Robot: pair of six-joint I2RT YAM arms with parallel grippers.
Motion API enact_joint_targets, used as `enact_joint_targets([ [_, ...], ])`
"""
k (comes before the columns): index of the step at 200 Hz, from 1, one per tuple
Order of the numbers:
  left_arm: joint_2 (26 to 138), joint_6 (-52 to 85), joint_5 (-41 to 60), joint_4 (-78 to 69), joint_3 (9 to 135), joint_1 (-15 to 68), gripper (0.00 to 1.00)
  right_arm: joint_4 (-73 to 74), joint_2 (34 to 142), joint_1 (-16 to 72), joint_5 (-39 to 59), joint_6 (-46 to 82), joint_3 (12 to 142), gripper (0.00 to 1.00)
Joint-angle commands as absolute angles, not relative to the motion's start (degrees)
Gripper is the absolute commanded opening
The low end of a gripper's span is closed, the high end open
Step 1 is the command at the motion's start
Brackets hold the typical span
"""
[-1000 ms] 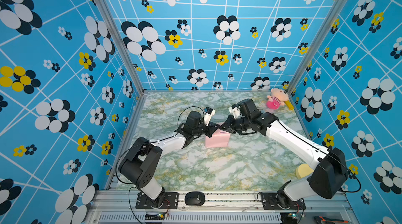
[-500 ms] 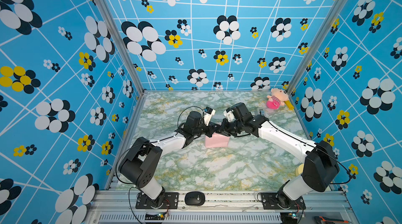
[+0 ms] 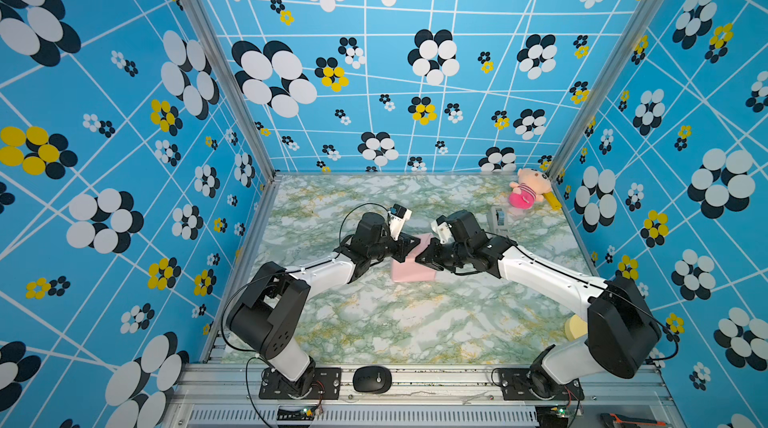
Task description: Wrap the gift box in paper
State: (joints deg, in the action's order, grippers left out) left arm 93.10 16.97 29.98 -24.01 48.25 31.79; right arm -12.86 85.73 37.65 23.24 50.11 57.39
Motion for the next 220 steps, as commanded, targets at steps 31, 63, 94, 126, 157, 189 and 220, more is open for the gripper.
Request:
enact_joint_targets([
  [31, 97.47, 17.73, 30.94, -15.33, 47.2, 32.78, 0.04, -7.36, 82.13, 39.85, 22.32, 48.16, 55.5, 0.0],
  [63, 97.29, 17.81, 30.94, -15.24, 47.06, 32.78, 0.04, -5.54, 85.59, 40.67, 22.93, 47.71, 56.91, 0.0],
  [94, 96.94, 17.84, 30.93, -14.99, 46.99, 32.72, 0.03, -5.66, 87.82, 39.97, 19.94, 47.75, 55.07, 0.0],
  [126, 96.77, 17.64, 30.92, -14.77, 46.99, 32.78, 0.04, -2.25, 86.18, 37.16, 17.68, 48.25, 50.44, 0.0],
  [157, 96.79, 17.75, 31.03, -14.77, 47.1, 32.78, 0.04, -0.03, 84.92, 35.16, 17.29, 47.41, 48.17, 0.0],
  [189, 96.07, 17.89, 31.37, -14.45, 48.45, 32.78, 0.04, -1.54, 79.45, 35.05, 20.73, 45.29, 47.53, 0.02],
  [220, 95.53, 17.36, 31.73, -13.19, 50.04, 32.78, 0.05, -7.04, 71.38, 35.07, 18.42, 41.59, 50.44, 0.05],
])
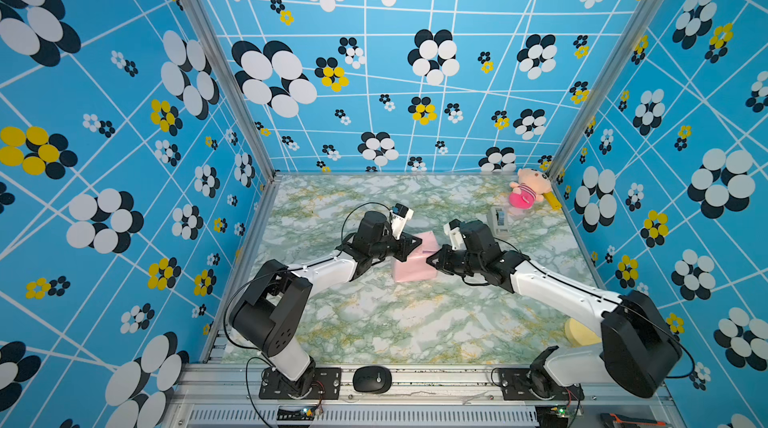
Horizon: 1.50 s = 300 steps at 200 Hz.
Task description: Wrap the gift box in paper
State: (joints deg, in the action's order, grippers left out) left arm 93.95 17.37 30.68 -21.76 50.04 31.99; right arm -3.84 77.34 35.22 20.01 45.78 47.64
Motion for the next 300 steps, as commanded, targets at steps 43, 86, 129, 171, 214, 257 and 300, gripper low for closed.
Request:
enact_joint_targets([
  [43, 88.29, 15.38, 30.22, -1.78, 58.2, 32.02, 0.33, -15.9, 69.69, 30.43, 16.79, 37.26, 58.31, 0.41],
  [86, 80.19, 19.2, 22.8, 21.78, 67.94, 27.71, 0.77, -45.41, 81.81, 27.42, 16.27, 24.97, 77.22, 0.69],
  [129, 76.34, 27.25, 25.57, 33.23, 65.16, 20.05, 0.84, -59.46, 96.94, 26.53, 19.68, 18.44, 89.37, 0.74],
  [171, 79.05, 36.14, 32.26, 21.54, 57.36, 20.23, 0.81, -60.5, 103.9, 26.57, 26.03, 16.61, 94.0, 0.75],
  [214, 83.72, 38.03, 32.28, 16.15, 56.08, 23.18, 0.78, -57.63, 107.06, 26.63, 31.61, 16.86, 92.22, 0.7],
  [257, 89.29, 38.49, 31.36, 11.73, 57.1, 25.97, 0.69, -55.13, 108.19, 27.07, 33.97, 17.41, 89.08, 0.6],
  [300, 91.14, 37.06, 28.38, 9.88, 58.38, 29.33, 0.51, -48.14, 105.69, 27.75, 34.77, 19.67, 85.47, 0.42],
])
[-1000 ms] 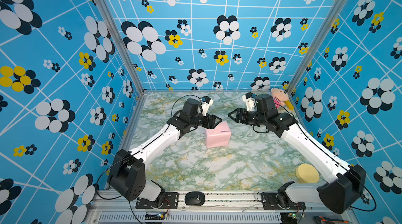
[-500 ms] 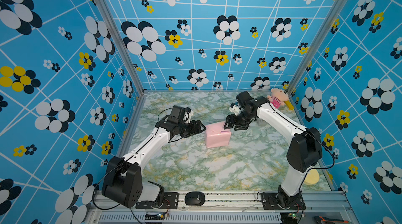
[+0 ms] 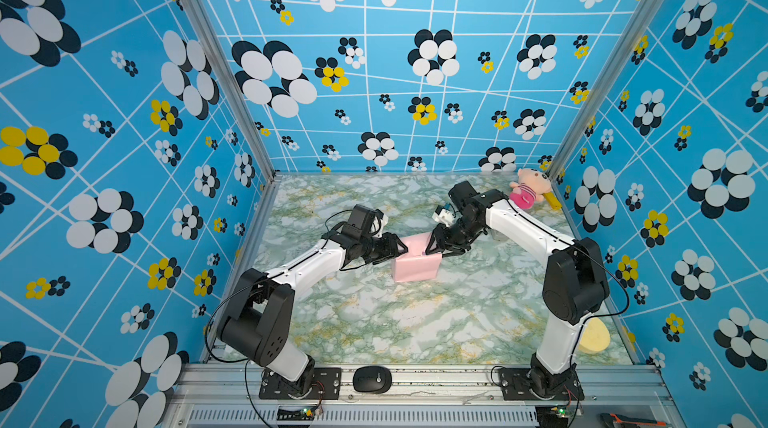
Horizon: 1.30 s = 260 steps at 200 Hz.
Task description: Wrap the gift box in paper
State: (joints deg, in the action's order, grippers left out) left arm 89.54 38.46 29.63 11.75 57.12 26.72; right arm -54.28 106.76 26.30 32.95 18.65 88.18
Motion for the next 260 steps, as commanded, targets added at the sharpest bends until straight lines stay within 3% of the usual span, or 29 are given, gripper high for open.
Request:
enact_joint_targets([
  [1, 91.19, 36.99, 28.25, 9.86, 58.42, 29.43, 0.51, -48.14, 105.69, 27.75, 34.77, 19.67, 85.47, 0.42],
  [68, 90.85, 26.76, 20.71, 3.62, 61.48, 36.36, 0.47, -30.36, 96.41, 31.7, 25.59, 18.18, 79.16, 0.34],
  [136, 75.62, 20.42, 7.16, -13.53, 35.51, 45.52, 0.49, -7.65, 74.36, 37.35, 15.4, 23.18, 47.44, 0.34],
  [151, 72.55, 19.4, 3.56, -12.66, 31.67, 48.12, 0.52, -4.81, 70.42, 38.63, 13.86, 24.9, 41.4, 0.45],
  [170, 68.02, 21.07, 0.86, -9.31, 28.72, 49.74, 0.7, -4.57, 63.69, 39.53, 10.24, 27.86, 35.61, 0.57],
  [184, 62.0, 22.36, -1.91, -6.36, 27.46, 50.35, 1.0, -7.03, 56.48, 39.51, 5.88, 28.8, 33.11, 0.61],
  [206, 51.24, 21.22, -11.66, -0.67, 27.92, 49.99, 0.99, -13.33, 46.21, 39.4, -5.31, 25.59, 33.1, 0.68],
  [230, 44.74, 13.89, -27.47, -0.74, 28.15, 45.33, 0.99, -14.76, 41.99, 35.75, -19.46, 18.92, 33.89, 0.86],
  [239, 44.5, 9.81, -29.36, -4.13, 26.97, 41.04, 0.99, -11.62, 42.51, 32.1, -20.99, 15.65, 32.79, 0.99],
  [260, 48.08, 4.01, -28.71, -14.7, 22.58, 28.69, 0.99, 0.44, 47.77, 20.15, -17.54, 10.87, 28.75, 0.99],
])
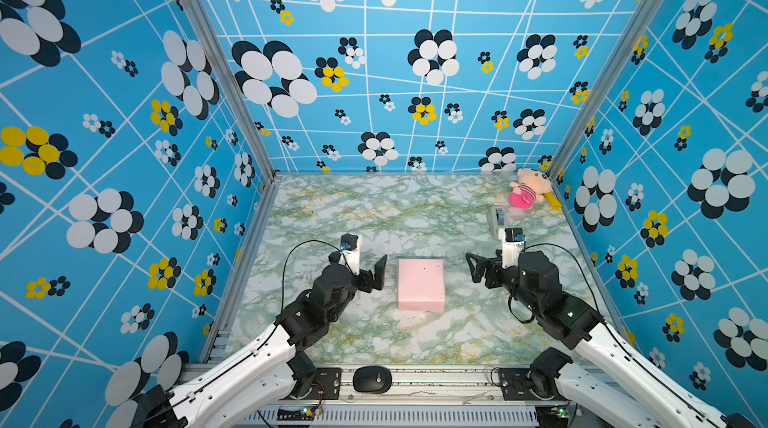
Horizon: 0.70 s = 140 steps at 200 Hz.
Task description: Wrap the gift box in paper
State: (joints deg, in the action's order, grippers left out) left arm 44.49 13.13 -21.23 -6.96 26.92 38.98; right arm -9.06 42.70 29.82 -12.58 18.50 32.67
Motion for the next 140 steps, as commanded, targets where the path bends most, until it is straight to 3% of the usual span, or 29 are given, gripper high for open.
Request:
enact_joint_targets([
  [1, 48.39, 3.81, -28.55, -15.13, 22.45, 28.14, 0.99, 1.14, 48.14, 19.61, -17.25, 10.67, 28.57, 0.99],
  [39, 61.06, -1.4, -23.53, -28.46, 19.56, 12.98, 0.99, 28.03, 64.3, 9.54, -18.7, 0.24, 21.99, 0.99],
  [61, 71.74, 0.84, -12.56, -39.47, 18.34, 4.31, 0.99, 40.45, 72.77, 4.34, -14.76, -0.85, 19.09, 0.99],
  [89, 83.05, 1.26, -1.11, -46.97, 21.96, 0.66, 0.99, 48.09, 80.45, 1.15, -6.43, 0.63, 19.9, 0.99],
  [100, 90.64, 0.29, -0.81, -57.82, 21.18, 0.65, 0.99, 53.32, 86.68, 1.14, -5.12, -0.04, 19.59, 0.99],
  [108, 87.08, 1.9, -0.9, -48.46, 22.5, 0.13, 0.99, 63.79, 91.01, 1.14, -4.93, 0.01, 18.2, 0.99],
  [121, 89.4, 1.46, -2.26, -55.93, 20.96, 0.28, 0.99, 52.88, 86.18, 0.97, -6.54, 0.65, 19.39, 0.99],
  [140, 88.58, 1.43, -2.13, -53.46, 21.36, 0.49, 0.99, 53.8, 89.06, 0.97, -6.59, 1.07, 21.55, 0.99],
])
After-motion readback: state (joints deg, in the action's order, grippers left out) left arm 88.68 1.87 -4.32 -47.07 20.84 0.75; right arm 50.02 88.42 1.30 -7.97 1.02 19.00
